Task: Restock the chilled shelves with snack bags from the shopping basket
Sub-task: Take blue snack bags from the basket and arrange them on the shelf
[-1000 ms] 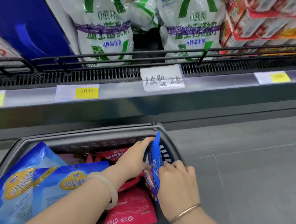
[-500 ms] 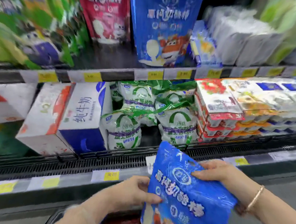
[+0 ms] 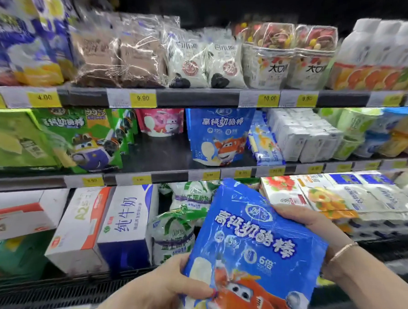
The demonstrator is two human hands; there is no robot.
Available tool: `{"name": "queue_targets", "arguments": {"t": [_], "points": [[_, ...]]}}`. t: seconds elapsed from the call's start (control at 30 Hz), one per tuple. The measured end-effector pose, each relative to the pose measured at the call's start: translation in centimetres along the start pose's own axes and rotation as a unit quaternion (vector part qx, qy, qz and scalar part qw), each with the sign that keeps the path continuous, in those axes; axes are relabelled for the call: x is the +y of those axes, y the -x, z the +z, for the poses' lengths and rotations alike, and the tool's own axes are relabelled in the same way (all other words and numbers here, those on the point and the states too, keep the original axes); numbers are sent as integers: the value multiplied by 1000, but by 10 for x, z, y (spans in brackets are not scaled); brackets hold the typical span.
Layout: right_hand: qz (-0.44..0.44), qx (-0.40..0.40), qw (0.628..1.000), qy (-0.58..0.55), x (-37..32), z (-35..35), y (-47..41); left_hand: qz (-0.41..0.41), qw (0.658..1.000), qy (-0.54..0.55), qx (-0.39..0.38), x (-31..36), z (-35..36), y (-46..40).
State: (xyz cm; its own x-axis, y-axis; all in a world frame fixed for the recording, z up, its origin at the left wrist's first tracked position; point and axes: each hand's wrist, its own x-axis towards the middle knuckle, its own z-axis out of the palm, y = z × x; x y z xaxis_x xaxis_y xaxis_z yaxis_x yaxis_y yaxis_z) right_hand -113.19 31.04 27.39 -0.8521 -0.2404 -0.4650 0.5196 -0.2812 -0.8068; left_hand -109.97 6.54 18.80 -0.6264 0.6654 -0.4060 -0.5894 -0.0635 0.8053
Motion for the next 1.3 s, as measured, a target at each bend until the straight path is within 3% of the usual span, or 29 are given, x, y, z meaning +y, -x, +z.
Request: {"name": "queue_targets", "arguments": {"t": [0.17, 0.23, 0.33, 0.43, 0.53, 0.77, 1.03, 1.13, 1.3], "points": [[-72, -78, 979, -175, -7, 9, -3, 97, 975, -40, 197, 13, -1, 2], [-61, -108, 981, -146, -2, 11, -3, 132, 960, -30, 244, 18, 1, 2], [-28, -149, 988, -5, 14, 19, -4, 164, 946, -22, 280, 27, 5, 3], [-23, -107, 992, 68, 29, 27, -8, 181, 937, -23, 299, 36, 9, 5], [-23, -121, 983, 139, 36, 35, -12, 186, 937, -6, 295, 40, 4, 10], [-72, -55, 980, 176, 46, 49, -32, 128, 973, -71, 178, 52, -20, 31], [-134, 21, 971, 195, 33, 28, -79, 165, 928, -222, 248, 81, -33, -14], [-165, 56, 957, 230, 10, 16, -111, 205, 906, -255, 268, 97, -45, -49], [-230, 50, 932, 275, -33, 6, -152, 294, 859, -279, 312, 125, -67, -101]]}}
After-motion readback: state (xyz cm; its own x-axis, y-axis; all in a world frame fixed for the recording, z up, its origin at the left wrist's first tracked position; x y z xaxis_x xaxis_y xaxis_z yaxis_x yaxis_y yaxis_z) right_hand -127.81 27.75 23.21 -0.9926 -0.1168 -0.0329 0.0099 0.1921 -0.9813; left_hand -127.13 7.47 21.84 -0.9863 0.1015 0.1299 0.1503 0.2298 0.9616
